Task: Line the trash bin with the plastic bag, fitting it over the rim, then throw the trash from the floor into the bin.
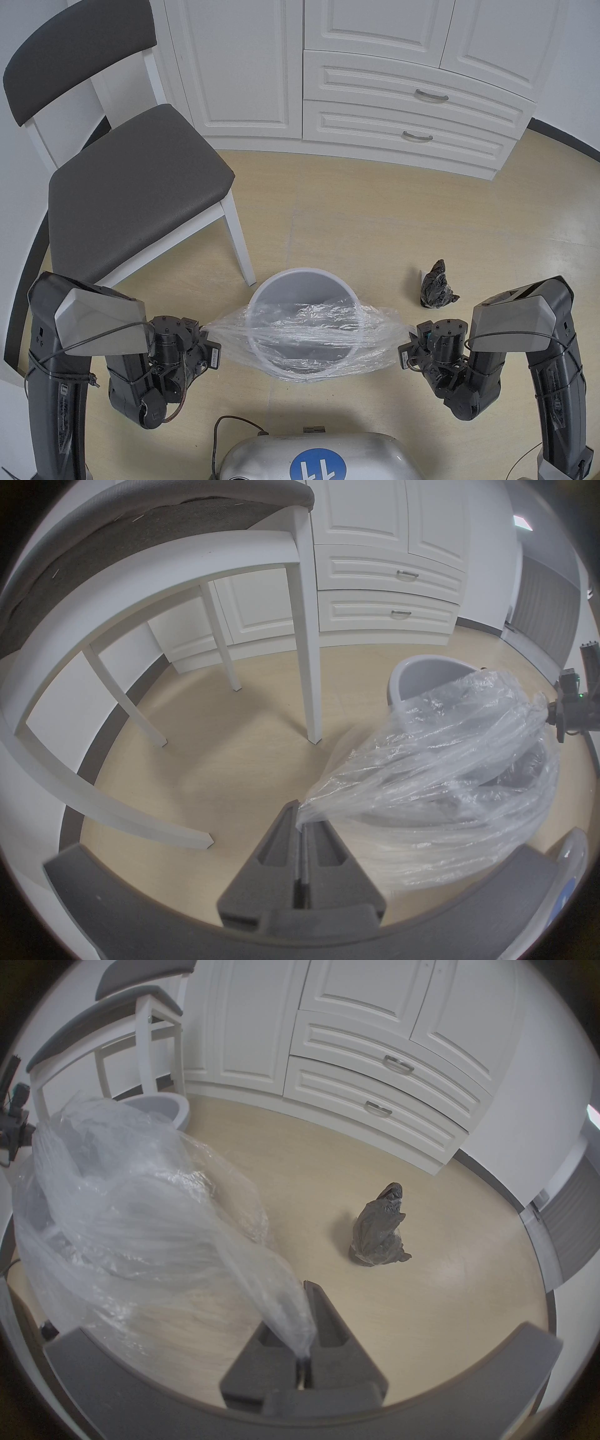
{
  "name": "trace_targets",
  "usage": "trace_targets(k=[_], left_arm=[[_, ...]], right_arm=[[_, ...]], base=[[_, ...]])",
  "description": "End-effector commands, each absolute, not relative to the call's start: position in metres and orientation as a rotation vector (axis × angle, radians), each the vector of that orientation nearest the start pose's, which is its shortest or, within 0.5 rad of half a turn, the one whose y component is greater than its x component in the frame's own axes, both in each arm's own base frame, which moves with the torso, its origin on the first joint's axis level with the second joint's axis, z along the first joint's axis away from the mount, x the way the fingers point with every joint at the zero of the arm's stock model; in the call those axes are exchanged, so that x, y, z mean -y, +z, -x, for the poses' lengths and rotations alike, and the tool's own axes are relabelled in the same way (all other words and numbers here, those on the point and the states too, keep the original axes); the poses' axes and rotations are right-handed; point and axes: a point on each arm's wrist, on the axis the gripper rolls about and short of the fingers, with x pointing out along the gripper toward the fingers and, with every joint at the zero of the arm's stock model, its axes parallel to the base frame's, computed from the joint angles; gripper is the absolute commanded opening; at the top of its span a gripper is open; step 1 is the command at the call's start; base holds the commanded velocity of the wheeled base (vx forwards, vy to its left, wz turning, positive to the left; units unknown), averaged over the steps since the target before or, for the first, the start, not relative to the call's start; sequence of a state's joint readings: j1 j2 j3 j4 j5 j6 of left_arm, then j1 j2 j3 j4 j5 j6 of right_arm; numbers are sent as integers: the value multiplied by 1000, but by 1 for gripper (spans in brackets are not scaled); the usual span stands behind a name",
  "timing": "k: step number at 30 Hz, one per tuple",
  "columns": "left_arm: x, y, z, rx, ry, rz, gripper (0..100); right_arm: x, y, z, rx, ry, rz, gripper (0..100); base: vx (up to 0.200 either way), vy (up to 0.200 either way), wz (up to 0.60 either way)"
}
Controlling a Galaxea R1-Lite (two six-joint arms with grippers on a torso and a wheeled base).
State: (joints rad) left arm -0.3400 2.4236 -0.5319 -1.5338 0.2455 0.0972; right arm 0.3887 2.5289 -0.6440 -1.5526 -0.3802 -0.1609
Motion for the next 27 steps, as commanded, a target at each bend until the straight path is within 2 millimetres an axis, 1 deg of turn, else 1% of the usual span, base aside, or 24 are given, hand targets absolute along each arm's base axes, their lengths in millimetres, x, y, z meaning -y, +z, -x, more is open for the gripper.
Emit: trace_targets(k=[1,4,6,7,10,12,13,14,15,17,19,22,27], left_arm=[[115,-34,-328,-324,-102,-191,0],[115,-31,-329,-314,-99,-180,0],[114,-29,-327,-314,-97,-173,0],[113,-27,-325,-319,-95,-174,0],[108,-20,-312,-339,-103,-188,0],[104,-12,-303,-343,-114,-194,0],[104,-10,-302,-342,-115,-193,0],[101,-3,-294,-345,-149,-199,0],[100,-1,-292,-345,-155,-201,0],[92,6,-282,-352,-204,-234,0],[86,8,-279,-357,-219,-254,0],[85,8,-280,-355,-220,-258,0],[86,-3,-283,-384,-221,-266,0]], right_arm=[[-128,-52,-346,-269,17,254,0],[-126,-48,-346,-263,12,250,0],[-125,-46,-343,-269,12,251,0],[-124,-44,-338,-281,15,258,0],[-126,-42,-325,-309,46,272,0],[-132,-42,-319,-317,69,277,0],[-133,-42,-318,-318,72,278,0],[-139,-42,-315,-317,91,277,0],[-140,-42,-315,-316,94,276,0],[-148,-41,-311,-310,115,251,0],[-152,-41,-311,-304,120,230,0],[-153,-41,-313,-299,119,222,0],[-150,-43,-315,-303,110,222,0]], base=[[0,0,0],[0,0,0],[0,0,0],[0,0,0],[0,0,0],[0,0,0],[0,0,0],[0,0,0],[0,0,0],[0,0,0],[0,0,0],[0,0,0],[0,0,0]])
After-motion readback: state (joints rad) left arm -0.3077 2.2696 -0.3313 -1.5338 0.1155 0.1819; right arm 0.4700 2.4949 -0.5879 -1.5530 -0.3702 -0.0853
